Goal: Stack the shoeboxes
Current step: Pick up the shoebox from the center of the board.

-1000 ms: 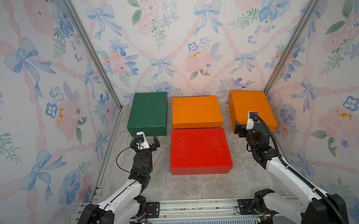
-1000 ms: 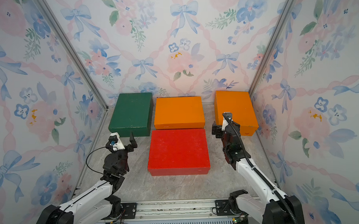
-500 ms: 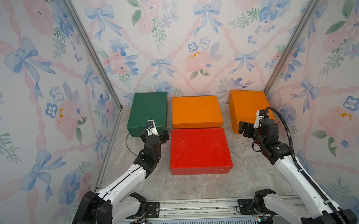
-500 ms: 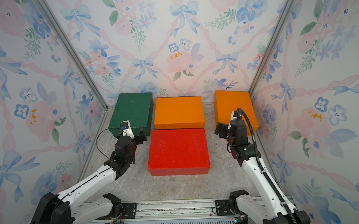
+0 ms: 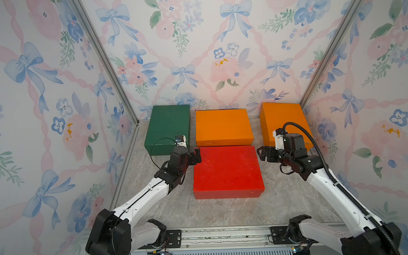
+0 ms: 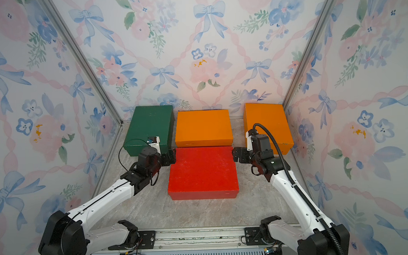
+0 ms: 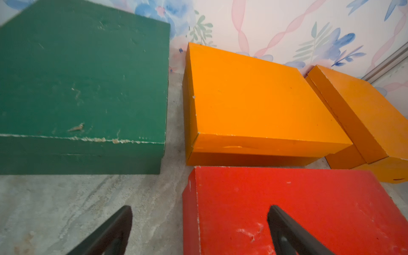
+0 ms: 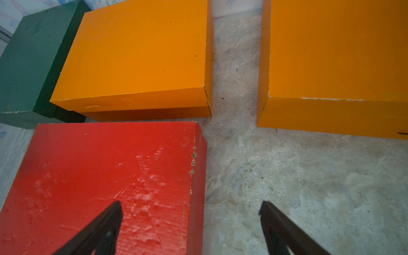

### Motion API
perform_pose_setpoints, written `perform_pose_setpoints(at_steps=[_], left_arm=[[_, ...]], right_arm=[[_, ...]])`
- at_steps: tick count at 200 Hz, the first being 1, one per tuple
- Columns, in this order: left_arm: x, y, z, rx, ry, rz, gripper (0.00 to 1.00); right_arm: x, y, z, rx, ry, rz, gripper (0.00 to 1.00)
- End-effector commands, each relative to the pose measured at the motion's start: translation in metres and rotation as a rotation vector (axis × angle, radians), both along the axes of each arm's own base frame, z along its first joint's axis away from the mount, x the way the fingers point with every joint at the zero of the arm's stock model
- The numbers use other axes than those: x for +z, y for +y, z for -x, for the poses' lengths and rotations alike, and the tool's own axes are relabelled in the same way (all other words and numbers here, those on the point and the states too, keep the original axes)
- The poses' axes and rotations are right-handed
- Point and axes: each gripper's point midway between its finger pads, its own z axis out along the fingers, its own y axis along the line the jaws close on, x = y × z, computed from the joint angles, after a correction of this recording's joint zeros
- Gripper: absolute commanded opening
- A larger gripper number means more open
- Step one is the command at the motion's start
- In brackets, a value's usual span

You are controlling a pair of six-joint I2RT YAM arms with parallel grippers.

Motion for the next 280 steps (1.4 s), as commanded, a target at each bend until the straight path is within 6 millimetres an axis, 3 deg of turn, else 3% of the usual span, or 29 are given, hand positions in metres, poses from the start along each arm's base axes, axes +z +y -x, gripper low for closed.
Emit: perform_pose_setpoints(at_steps=[1,29,36,105,166,203,280], left_arm=[[-0.040,-0.010,0.014,-0.048,0.156,0.040,0.98],[-0.051,-0.009,0.019,-0.032,0.198,0.051,0.98],[-0.066,-0.004,0.027,-0.024,0.232,0.042,0.98],[-0.074,-0.012,0.041,-0.095,0.273,0.061,0.98],[-0.072,-0.020,0.048,-0.131,0.291,0.113,0.98],[-0.070,-0.027,0.056,-0.167,0.305,0.157,0.98],[-0.073,-0.028,0.068,-0.188,0.323,0.189,0.98]], right_arm=[[-0.016,0.006,0.014,0.046,0.084,0.008,0.97],[-0.039,0.015,0.018,0.084,0.209,-0.005,0.97],[-0.044,0.016,0.019,0.082,0.225,-0.014,0.97],[-0.070,0.028,0.020,0.052,0.330,-0.116,0.97],[-0.096,0.019,0.030,0.034,0.401,-0.085,0.97],[-0.101,0.028,0.033,0.067,0.408,-0.137,1.00],[-0.108,0.036,0.031,0.092,0.401,-0.184,0.94]])
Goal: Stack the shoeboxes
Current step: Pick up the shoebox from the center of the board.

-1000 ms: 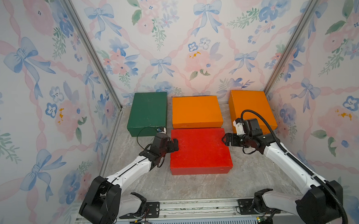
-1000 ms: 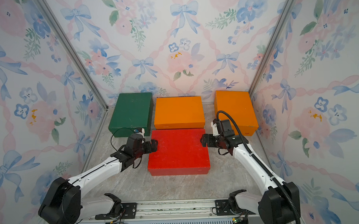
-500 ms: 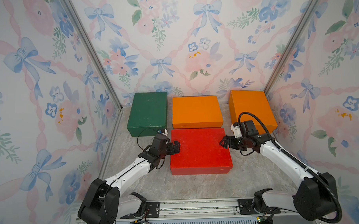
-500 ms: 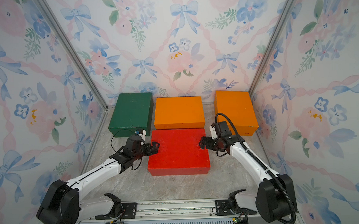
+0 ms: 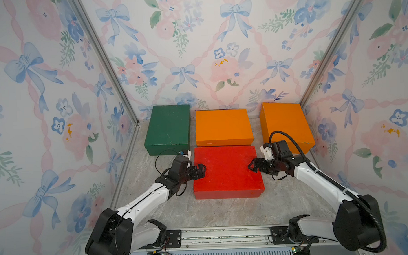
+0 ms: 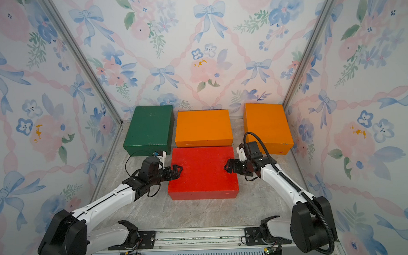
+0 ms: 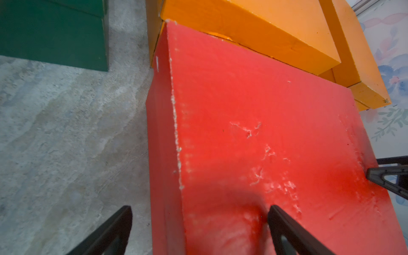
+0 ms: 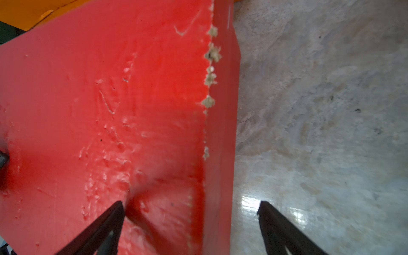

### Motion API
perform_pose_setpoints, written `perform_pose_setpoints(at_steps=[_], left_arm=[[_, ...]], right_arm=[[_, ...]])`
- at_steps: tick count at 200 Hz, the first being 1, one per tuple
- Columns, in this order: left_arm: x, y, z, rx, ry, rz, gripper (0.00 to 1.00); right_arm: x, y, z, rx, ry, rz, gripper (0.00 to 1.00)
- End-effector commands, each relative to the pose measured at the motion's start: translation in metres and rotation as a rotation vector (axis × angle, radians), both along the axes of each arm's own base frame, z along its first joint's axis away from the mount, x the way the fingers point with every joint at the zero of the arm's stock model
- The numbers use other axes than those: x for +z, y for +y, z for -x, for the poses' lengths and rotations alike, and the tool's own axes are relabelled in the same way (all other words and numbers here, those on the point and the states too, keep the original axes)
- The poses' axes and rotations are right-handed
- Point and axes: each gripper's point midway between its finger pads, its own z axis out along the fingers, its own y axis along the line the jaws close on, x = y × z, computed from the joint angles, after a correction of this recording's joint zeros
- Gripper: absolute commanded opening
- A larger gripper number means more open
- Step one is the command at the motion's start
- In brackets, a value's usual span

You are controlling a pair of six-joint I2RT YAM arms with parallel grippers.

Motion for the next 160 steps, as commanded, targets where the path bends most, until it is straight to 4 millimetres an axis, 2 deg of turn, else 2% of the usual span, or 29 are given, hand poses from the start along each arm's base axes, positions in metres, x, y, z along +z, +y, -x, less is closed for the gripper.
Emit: perform_pose_setpoints(at_steps=[1,41,98,160], left_arm=[[-0.003,-0.001,0.009,-0.012,0.027,0.020,0.98],[-0.003,-0.007,0.011,-0.038,0.041,0.038,0.98],[-0.002,-0.012,0.014,-0.058,0.052,0.057,0.87],[0.012,-0.023,0.014,-0.088,0.025,0.081,0.73]], right_arm=[[-0.008,0.003,0.001,0.003,0.020,-0.031,0.93],[-0.013,0.013,0.001,0.021,0.040,-0.085,0.88],[-0.015,0.021,0.004,0.038,0.056,-0.123,0.82],[-0.010,0.030,0.005,0.054,0.061,-0.158,0.65]])
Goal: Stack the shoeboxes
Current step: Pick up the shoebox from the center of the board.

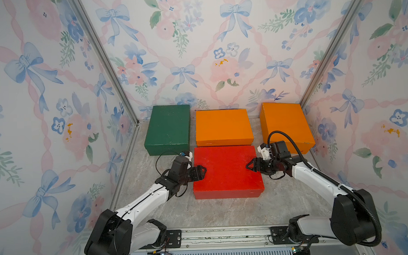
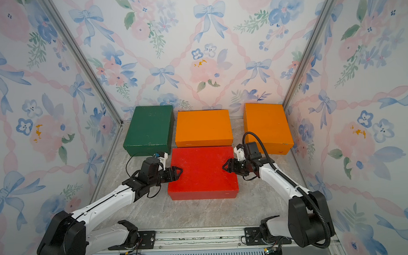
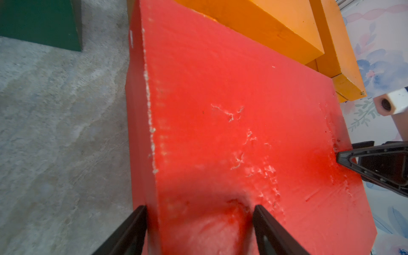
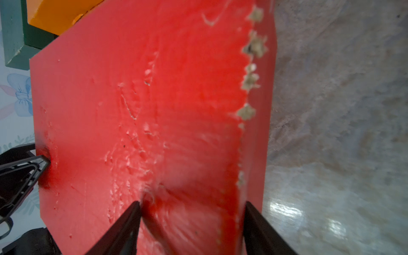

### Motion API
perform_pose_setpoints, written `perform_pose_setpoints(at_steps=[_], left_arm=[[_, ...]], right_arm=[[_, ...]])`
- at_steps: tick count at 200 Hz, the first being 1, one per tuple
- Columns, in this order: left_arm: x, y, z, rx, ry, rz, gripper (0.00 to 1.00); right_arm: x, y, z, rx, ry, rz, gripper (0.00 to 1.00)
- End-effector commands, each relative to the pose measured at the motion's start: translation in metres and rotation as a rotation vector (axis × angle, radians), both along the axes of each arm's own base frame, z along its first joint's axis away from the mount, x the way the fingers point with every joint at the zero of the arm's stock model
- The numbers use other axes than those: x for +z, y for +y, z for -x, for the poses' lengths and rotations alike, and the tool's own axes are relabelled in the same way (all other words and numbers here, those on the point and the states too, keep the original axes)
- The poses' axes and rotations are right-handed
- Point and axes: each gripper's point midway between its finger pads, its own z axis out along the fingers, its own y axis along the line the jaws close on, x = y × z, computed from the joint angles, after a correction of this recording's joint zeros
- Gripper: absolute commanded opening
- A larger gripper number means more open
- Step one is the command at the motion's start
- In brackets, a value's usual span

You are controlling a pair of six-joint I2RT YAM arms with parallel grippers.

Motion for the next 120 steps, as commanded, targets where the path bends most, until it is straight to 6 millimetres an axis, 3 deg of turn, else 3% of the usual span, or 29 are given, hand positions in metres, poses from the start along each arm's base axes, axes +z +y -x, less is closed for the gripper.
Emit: perform_pose_setpoints(at_steps=[1,73,120], left_arm=[[0.012,-0.011,0.004,-0.043,-0.016,0.023,0.73],[0.041,-0.034,0.008,-0.109,-0.079,0.065,0.68],[0.061,-0.039,0.010,-0.117,-0.122,0.096,0.66]], right_arm=[[-0.005,0.007,0.007,0.028,0.029,-0.017,0.65],[0.022,0.013,0.006,0.032,-0.036,-0.046,0.62],[0.036,0.014,0.005,0.024,-0.070,-0.061,0.62]])
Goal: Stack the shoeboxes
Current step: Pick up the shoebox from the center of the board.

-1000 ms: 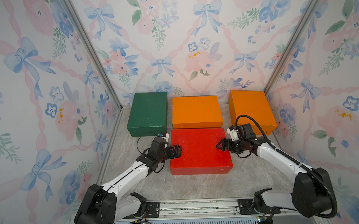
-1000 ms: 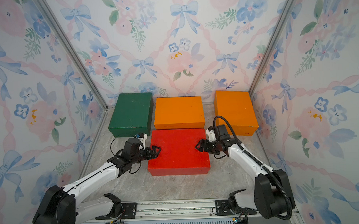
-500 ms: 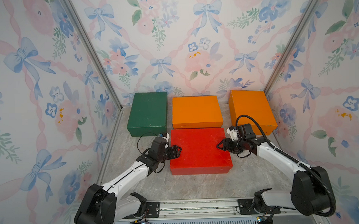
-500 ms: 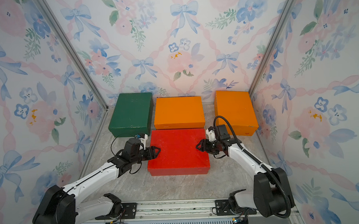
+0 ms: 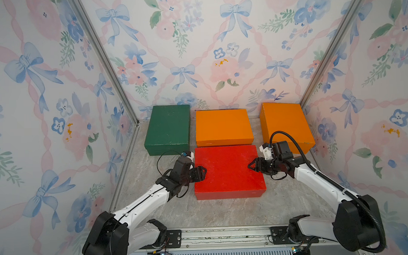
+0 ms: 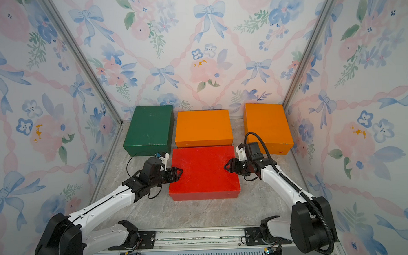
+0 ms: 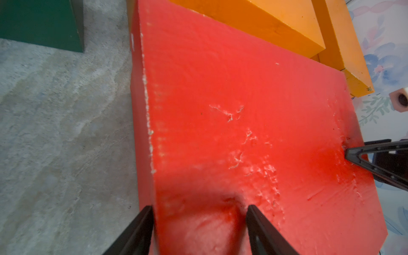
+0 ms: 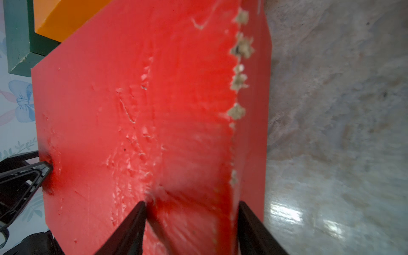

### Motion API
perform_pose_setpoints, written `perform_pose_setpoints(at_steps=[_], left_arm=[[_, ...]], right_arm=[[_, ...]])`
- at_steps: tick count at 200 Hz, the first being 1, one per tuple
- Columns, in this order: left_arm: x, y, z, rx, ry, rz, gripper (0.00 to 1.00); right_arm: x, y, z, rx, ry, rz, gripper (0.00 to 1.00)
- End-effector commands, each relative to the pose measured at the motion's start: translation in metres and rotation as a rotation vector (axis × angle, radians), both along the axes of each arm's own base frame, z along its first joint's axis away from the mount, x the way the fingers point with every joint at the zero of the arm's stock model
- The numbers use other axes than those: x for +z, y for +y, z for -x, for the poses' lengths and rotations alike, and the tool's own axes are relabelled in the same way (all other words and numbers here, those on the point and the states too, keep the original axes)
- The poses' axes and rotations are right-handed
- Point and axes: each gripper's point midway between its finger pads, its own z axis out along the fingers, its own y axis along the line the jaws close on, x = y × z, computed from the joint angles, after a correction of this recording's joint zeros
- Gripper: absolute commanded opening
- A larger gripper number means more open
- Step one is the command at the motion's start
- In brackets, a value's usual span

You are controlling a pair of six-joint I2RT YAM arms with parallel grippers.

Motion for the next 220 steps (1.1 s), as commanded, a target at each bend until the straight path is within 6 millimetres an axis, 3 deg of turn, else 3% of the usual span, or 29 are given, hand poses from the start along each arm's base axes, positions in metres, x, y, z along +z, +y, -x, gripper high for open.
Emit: perform_pose_setpoints(at_steps=[1,83,86,93,220], left_arm=[[0.050,-0.033,0.003,-0.122,-0.107,0.124,0.66],[0.070,-0.040,0.009,-0.134,-0.145,0.158,0.65],[0.084,-0.043,0.007,-0.137,-0.170,0.174,0.65],[0.089,-0.045,0.006,-0.140,-0.179,0.179,0.65],[0.144,-0.055,0.011,-0.156,-0.282,0.249,0.64]], right_arm=[[0.024,0.019,0.002,0.055,-0.045,-0.065,0.62],[0.045,0.023,0.005,0.063,-0.090,-0.083,0.61],[0.045,0.023,0.005,0.063,-0.091,-0.085,0.61],[0.047,0.024,0.006,0.065,-0.096,-0.088,0.61],[0.093,0.033,0.007,0.095,-0.179,-0.115,0.59]])
